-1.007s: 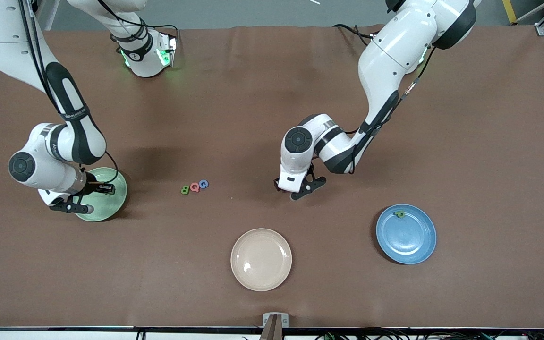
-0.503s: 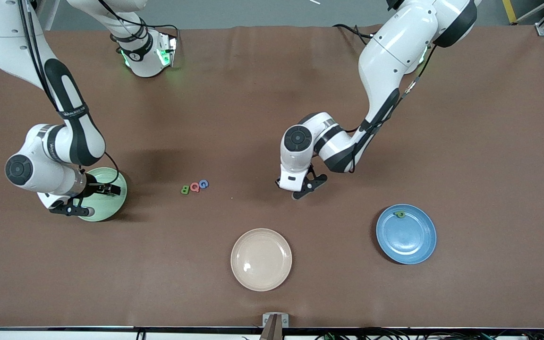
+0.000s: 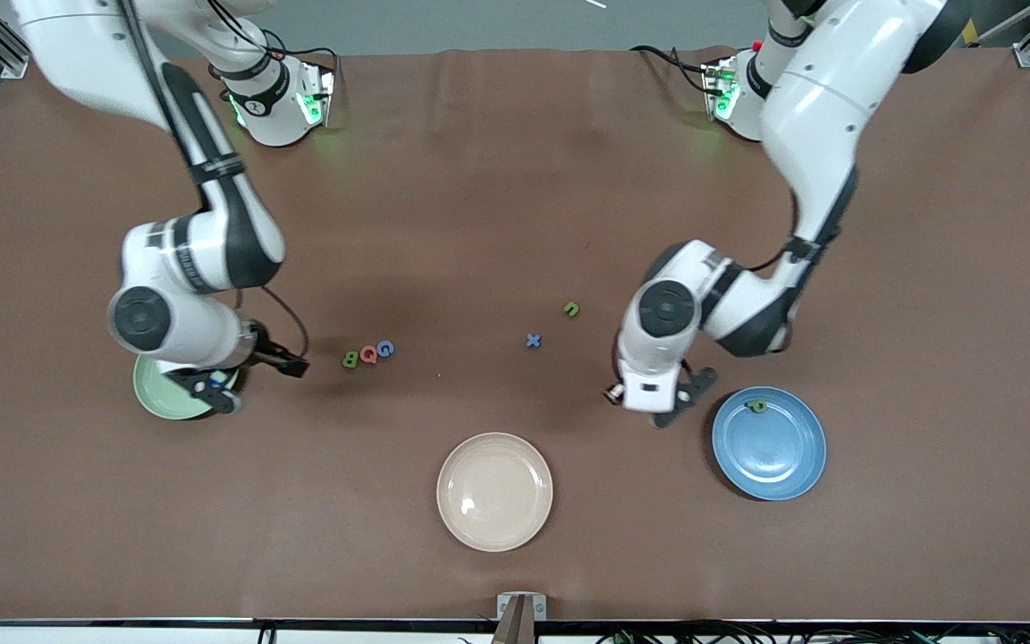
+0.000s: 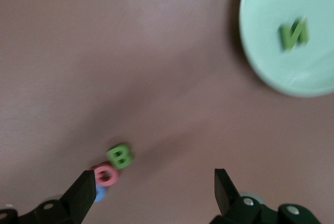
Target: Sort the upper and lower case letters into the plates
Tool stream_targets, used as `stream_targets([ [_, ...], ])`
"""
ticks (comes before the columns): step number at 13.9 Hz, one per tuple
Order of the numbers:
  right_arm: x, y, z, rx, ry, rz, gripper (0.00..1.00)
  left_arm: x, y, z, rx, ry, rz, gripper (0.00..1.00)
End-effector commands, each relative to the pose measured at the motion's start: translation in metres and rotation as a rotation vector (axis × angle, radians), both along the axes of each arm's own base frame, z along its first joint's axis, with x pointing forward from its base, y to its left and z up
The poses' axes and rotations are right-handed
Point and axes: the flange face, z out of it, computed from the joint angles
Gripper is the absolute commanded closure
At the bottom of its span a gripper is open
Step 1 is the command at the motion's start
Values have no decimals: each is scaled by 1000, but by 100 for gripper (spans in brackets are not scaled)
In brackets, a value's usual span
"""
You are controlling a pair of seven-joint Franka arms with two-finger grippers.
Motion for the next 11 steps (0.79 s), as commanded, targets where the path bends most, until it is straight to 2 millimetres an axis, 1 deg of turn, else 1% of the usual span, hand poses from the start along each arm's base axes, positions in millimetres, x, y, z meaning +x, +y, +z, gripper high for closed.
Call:
stream_targets([
  [1,-7,37,-3,-20,-44,-153,0,17,70,14,28,39,-64,98],
  [2,-9,51,-14,-25,-56,-192,0,25,97,11,28,49,-72,97],
  [3,-9,63,-23,-21,-80,-225,0,31,119,9,29,58,-94,97],
  [4,-9,69,-35,-21,-92,-248,0,36,141,6,32,66,-117,96],
  [5,-10,73,-45,-20,-96,-246,0,41,164,3,39,70,-137,93],
  [6,-10,78,-53,-16,-106,-246,0,44,181,-1,39,78,-161,79],
  [7,-13,84,-63,-16,-112,-255,0,44,184,-5,37,85,-178,44],
  [8,-14,89,-70,-18,-115,-265,1,44,184,-6,36,85,-174,0],
  [9,-17,94,-78,-18,-116,-262,3,42,182,-6,36,87,-165,0],
  [10,-21,99,-84,-22,-111,-253,5,40,174,-5,27,89,-167,0],
  [11,-22,101,-86,-24,-107,-250,8,35,161,-4,26,94,-160,0],
])
